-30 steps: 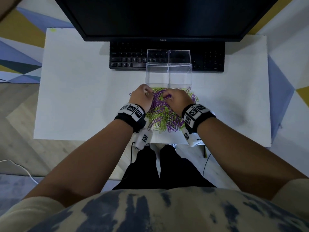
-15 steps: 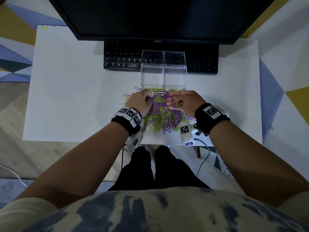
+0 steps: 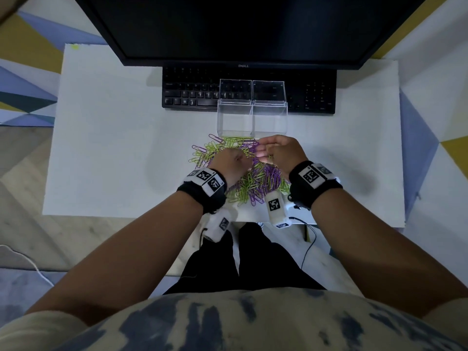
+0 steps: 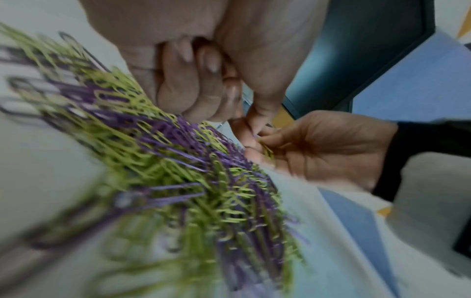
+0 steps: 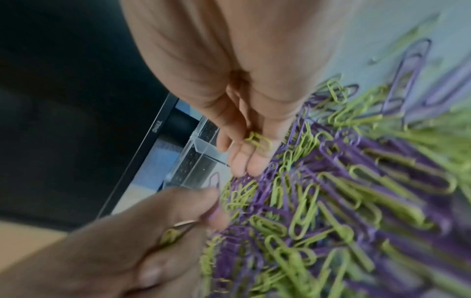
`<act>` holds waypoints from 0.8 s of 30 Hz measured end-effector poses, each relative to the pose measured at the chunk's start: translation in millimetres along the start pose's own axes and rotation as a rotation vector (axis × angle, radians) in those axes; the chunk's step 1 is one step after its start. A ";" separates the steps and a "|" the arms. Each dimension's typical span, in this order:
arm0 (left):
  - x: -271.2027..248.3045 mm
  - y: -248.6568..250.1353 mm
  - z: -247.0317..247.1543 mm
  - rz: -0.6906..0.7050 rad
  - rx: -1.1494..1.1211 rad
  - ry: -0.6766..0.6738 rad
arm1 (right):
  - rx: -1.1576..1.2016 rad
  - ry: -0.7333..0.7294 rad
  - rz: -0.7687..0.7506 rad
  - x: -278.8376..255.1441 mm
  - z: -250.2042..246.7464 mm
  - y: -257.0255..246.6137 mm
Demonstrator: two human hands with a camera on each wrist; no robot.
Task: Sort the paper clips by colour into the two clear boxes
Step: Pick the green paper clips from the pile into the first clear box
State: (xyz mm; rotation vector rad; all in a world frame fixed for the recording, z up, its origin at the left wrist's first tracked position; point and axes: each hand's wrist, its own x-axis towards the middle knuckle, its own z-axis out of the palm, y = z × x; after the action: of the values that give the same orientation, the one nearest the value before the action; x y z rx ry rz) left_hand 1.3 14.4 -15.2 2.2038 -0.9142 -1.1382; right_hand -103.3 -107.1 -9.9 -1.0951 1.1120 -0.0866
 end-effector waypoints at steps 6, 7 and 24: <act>-1.8 -21.8 -28.3 -0.004 0.336 0.052 | -0.727 -0.001 -0.350 2.9 16.1 6.6; 1.5 -24.0 -31.4 -0.020 0.304 0.106 | -0.773 -0.041 -0.398 3.8 21.3 7.2; 6.5 -45.2 -31.6 -0.058 0.321 0.208 | -1.132 -0.087 -0.508 24.6 50.3 8.1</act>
State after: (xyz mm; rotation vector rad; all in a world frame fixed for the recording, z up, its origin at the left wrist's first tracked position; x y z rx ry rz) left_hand 45.8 42.9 -32.4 2.5628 -1.0044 -0.8099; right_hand -57.0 -83.3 -32.0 -2.3535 0.7381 0.2236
